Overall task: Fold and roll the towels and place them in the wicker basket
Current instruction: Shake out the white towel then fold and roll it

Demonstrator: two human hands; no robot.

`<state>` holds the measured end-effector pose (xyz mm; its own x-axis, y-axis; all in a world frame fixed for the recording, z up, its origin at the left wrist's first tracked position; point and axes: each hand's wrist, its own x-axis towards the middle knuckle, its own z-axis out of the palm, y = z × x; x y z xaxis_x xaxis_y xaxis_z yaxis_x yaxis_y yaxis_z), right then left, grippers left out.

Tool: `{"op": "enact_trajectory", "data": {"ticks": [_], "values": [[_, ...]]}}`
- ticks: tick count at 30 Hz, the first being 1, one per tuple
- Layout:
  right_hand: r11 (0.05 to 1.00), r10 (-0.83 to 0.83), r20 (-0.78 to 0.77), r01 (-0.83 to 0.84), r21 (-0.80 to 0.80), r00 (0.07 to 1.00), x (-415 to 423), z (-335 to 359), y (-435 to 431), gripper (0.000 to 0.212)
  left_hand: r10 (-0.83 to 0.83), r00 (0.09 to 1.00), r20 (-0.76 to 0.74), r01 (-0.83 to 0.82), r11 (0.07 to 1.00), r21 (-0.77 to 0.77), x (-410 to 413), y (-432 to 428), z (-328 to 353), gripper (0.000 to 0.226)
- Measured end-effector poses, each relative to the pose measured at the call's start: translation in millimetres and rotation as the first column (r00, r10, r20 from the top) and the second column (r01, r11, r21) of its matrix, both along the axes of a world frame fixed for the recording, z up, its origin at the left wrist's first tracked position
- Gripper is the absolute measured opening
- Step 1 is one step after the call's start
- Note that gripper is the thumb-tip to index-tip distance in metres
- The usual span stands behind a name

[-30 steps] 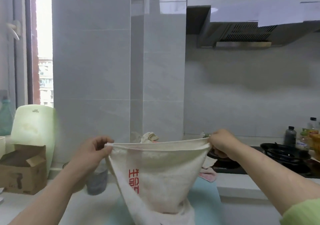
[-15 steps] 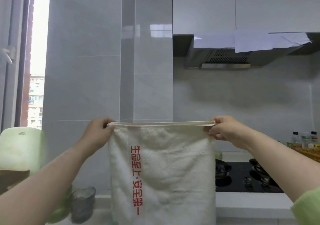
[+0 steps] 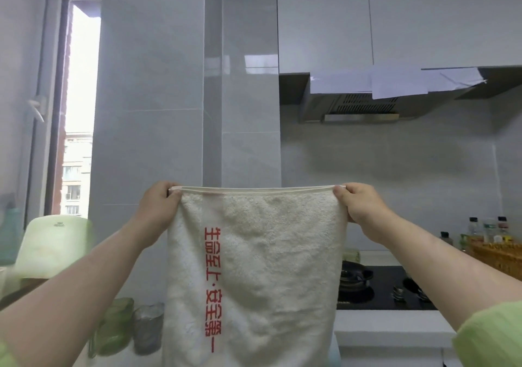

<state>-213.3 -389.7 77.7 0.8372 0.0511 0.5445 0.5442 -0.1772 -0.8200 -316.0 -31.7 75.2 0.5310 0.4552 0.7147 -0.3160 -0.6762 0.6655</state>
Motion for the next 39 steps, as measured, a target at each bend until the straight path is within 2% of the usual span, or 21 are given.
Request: {"op": "enact_trajectory", "data": {"ticks": [5,12,18,23,26,30,34,39], "values": [[0.999,-0.036,-0.016,0.036,-0.015,0.999,-3.3,-10.5,1.9,0.040,0.070,0.998,-0.004,-0.070,0.996,0.050,-13.4,2.0,-1.2,0.016],[0.998,-0.045,-0.107,0.040,-0.052,0.993,26.1,-40.1,-2.0,0.034,0.104,0.982,-0.155,-0.081,0.986,0.148,10.6,5.8,-22.7,0.022],[0.985,-0.125,-0.156,0.103,-0.141,0.980,85.4,-91.8,4.2,0.049,0.061,0.960,-0.275,-0.034,0.994,0.101,69.6,14.0,-71.3,0.023],[0.977,-0.157,-0.176,0.127,-0.173,0.972,130.5,-134.1,20.3,0.034,0.039,0.944,-0.327,-0.014,0.997,0.079,128.4,26.2,-112.7,0.016],[0.984,-0.152,-0.227,0.126,-0.126,0.962,156.3,-153.3,28.6,0.032,0.051,0.936,-0.347,-0.024,0.996,0.083,155.5,29.1,-132.9,0.012],[0.994,-0.095,-0.317,0.109,0.025,0.944,183.4,-175.7,42.5,0.024,0.087,0.934,-0.348,-0.060,0.994,0.089,183.9,30.9,-157.5,0.015],[0.993,-0.050,-0.309,0.081,0.088,0.950,197.1,-190.2,52.8,0.022,0.101,0.943,-0.317,-0.089,0.995,0.051,201.9,35.9,-171.3,0.012],[0.992,-0.002,-0.380,0.050,0.118,0.925,199.1,-199.9,50.5,0.021,0.031,0.939,-0.343,-0.035,0.999,-0.006,205.3,38.2,-181.0,0.015]]}}
